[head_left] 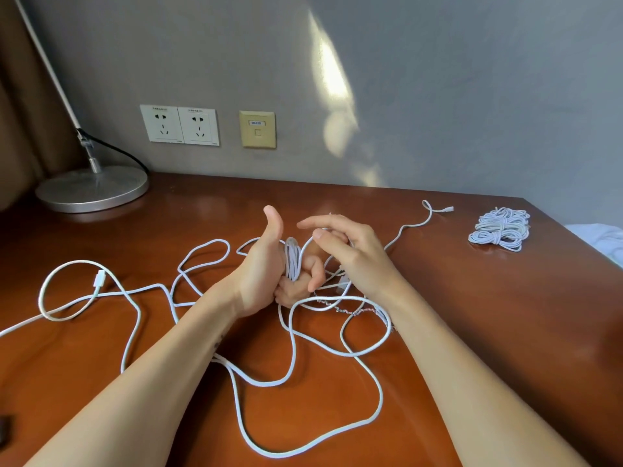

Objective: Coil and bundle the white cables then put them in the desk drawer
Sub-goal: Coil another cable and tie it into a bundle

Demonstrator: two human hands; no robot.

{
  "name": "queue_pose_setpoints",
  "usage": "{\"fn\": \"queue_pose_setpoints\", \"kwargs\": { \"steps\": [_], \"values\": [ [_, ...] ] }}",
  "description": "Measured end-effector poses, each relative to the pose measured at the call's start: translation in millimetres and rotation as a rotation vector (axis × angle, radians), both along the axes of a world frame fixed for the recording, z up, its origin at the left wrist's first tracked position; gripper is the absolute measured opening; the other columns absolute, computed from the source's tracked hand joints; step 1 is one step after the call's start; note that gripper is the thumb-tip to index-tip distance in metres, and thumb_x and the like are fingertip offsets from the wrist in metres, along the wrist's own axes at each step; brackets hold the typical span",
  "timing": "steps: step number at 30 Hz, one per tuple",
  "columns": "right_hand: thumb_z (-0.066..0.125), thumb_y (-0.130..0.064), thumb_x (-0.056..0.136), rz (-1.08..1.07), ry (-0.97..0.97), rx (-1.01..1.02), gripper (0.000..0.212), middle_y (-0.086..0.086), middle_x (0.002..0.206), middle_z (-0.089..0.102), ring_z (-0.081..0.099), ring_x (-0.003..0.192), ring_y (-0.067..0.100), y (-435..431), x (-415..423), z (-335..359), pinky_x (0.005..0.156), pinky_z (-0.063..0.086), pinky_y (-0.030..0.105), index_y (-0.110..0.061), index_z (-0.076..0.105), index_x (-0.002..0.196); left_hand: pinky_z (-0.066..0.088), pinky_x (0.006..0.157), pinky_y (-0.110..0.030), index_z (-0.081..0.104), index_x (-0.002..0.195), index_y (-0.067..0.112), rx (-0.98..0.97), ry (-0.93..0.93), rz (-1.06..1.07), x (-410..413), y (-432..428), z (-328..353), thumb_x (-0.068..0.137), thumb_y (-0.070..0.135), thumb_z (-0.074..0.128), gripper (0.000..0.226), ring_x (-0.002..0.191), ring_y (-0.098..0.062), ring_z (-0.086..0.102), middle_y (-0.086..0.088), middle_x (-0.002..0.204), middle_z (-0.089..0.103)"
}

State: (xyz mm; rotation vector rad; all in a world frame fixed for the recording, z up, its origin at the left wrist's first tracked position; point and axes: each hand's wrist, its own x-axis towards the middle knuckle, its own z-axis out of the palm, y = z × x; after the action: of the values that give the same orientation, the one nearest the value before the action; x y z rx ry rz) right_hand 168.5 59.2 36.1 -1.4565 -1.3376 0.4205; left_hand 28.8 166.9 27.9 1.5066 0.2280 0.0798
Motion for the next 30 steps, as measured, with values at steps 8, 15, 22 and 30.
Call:
{"fn": "queue_pose_setpoints", "kwargs": {
  "steps": [8, 15, 22, 30],
  "values": [
    [0.052, -0.025, 0.108, 0.121, 0.064, -0.128, 0.025, -0.007, 0.115, 0.074, 0.067, 0.113, 0.01, -1.7, 1.0, 0.9, 0.095, 0.053, 0.026, -0.021, 0.074, 0.12, 0.022, 0.045, -0.027, 0.057, 0.062, -0.001, 0.063, 0.014, -0.082, 1.0, -5.0, 2.1, 0.075, 0.085, -0.022, 0.117, 0.044, -0.02, 0.017, -0.004, 0.045, 0.026],
    [0.052, -0.025, 0.108, 0.139, 0.072, -0.163, 0.02, -0.012, 0.102, 0.074, 0.069, 0.105, 0.006, -1.3, 0.1, 1.1, 0.09, 0.053, 0.02, -0.023, 0.071, 0.113, 0.029, 0.048, -0.026, 0.06, 0.068, -0.002, 0.083, 0.021, -0.092, -0.8, -6.3, 2.8, 0.077, 0.083, -0.023, 0.119, 0.045, -0.021, 0.017, -0.008, 0.048, 0.022],
    [0.048, -0.023, 0.109, 0.159, 0.083, -0.145, 0.021, 0.01, 0.072, 0.07, 0.068, 0.079, 0.01, -2.2, 1.8, 0.2, 0.085, 0.049, 0.02, -0.015, 0.066, 0.102, 0.022, 0.053, -0.037, 0.061, 0.07, -0.003, 0.036, -0.034, -0.014, -0.5, -3.2, 1.2, 0.08, 0.084, -0.019, 0.12, 0.045, -0.022, 0.019, -0.007, 0.046, 0.025],
    [0.054, -0.034, 0.107, -0.033, 0.058, -0.098, 0.023, 0.003, 0.093, 0.073, 0.068, 0.096, 0.012, 1.7, 8.8, -4.1, 0.091, 0.053, 0.034, -0.021, 0.073, 0.102, 0.013, 0.056, -0.038, 0.055, 0.071, 0.001, -0.086, -0.129, 0.137, -1.0, 1.3, 3.8, 0.085, 0.086, -0.009, 0.107, 0.045, -0.02, 0.016, -0.006, 0.046, 0.028]
  ]
}}
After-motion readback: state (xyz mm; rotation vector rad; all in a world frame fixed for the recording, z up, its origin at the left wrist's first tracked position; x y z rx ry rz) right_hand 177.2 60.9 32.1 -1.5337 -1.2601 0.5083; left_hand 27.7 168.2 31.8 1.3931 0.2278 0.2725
